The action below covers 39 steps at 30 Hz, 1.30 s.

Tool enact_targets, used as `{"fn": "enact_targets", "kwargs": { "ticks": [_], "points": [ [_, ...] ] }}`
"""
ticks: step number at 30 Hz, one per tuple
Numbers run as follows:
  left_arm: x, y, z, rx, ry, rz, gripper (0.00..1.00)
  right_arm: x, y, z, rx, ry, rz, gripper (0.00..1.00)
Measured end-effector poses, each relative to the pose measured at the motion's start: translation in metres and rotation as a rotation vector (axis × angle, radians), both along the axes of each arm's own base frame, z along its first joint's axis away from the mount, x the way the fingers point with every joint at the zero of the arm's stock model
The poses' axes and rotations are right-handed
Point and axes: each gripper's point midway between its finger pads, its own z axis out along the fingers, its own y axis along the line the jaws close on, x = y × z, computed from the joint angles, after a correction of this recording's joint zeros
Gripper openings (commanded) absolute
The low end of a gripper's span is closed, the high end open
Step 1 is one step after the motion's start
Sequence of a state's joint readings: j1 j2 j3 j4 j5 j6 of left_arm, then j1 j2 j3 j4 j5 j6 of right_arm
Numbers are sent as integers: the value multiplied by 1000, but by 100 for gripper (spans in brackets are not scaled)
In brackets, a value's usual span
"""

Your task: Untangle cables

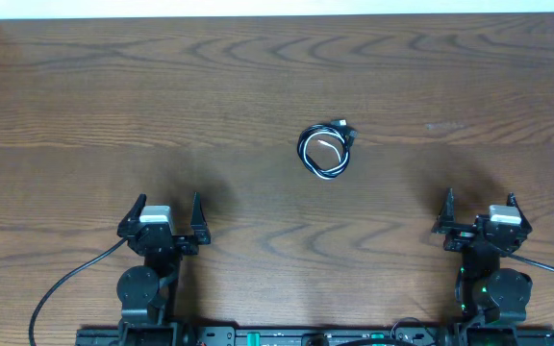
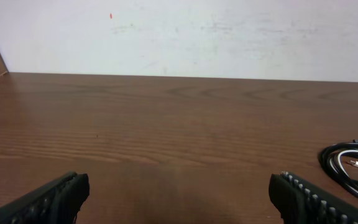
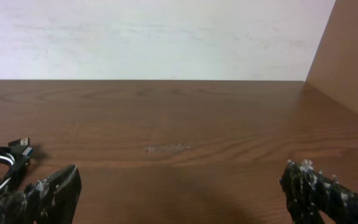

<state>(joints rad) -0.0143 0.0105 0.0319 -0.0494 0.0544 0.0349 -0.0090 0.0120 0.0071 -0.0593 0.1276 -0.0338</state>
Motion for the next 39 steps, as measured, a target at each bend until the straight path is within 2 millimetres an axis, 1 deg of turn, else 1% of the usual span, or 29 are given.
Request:
{"fn": "enact_targets", "kwargs": {
  "ticks": [14, 16, 19, 22, 23, 26, 28, 29, 30, 31, 32, 33, 34, 35, 37, 39],
  "points": [
    [0, -1, 0, -1, 0, -6, 98, 0, 1, 2, 0, -10, 5, 99],
    [0, -9, 1, -6, -2, -53, 98, 1, 4, 0, 4, -1, 24, 99],
    [-5, -30, 2, -21, 12, -177, 98, 1, 10, 0, 35, -3, 57, 99],
    [-14, -43, -4, -38, 84, -253, 98, 0, 18, 3, 89, 3, 100, 99],
    [-18, -46, -4, -42, 108, -267, 98, -1, 22, 8, 104, 5, 119, 99],
    [-30, -50, 17, -32, 118, -298, 98, -10, 27, 21, 128, 47, 148, 99],
    [-39, -52, 45, -24, 87, -311, 98, -21, 30, 40, 140, 65, 159, 99],
    [-45, -53, 65, -18, 57, -315, 98, -29, 31, 51, 145, 77, 164, 99],
    [-49, -53, 78, -16, 41, -317, 98, -33, 31, 55, 149, 85, 165, 99],
    [-52, -53, 85, -14, 45, -320, 98, -42, 32, 65, 153, 95, 168, 99],
    [-54, -54, 94, -14, 46, -323, 98, -47, 32, 74, 153, 88, 168, 99],
    [-56, -54, 101, -16, 59, -324, 98, -54, 32, 87, 153, 74, 171, 99],
    [-56, -54, 103, -17, 78, -328, 98, -58, 32, 93, 152, 67, 172, 99],
    [-57, -55, 107, -23, 115, -333, 98, -67, 33, 108, 150, 47, 175, 99],
    [-57, -56, 113, -33, 179, -337, 98, -78, 34, 127, 148, 15, 184, 99],
    [-53, -57, 126, -38, 226, -341, 98, -90, 37, 150, 143, -36, 202, 99]
  ]
}}
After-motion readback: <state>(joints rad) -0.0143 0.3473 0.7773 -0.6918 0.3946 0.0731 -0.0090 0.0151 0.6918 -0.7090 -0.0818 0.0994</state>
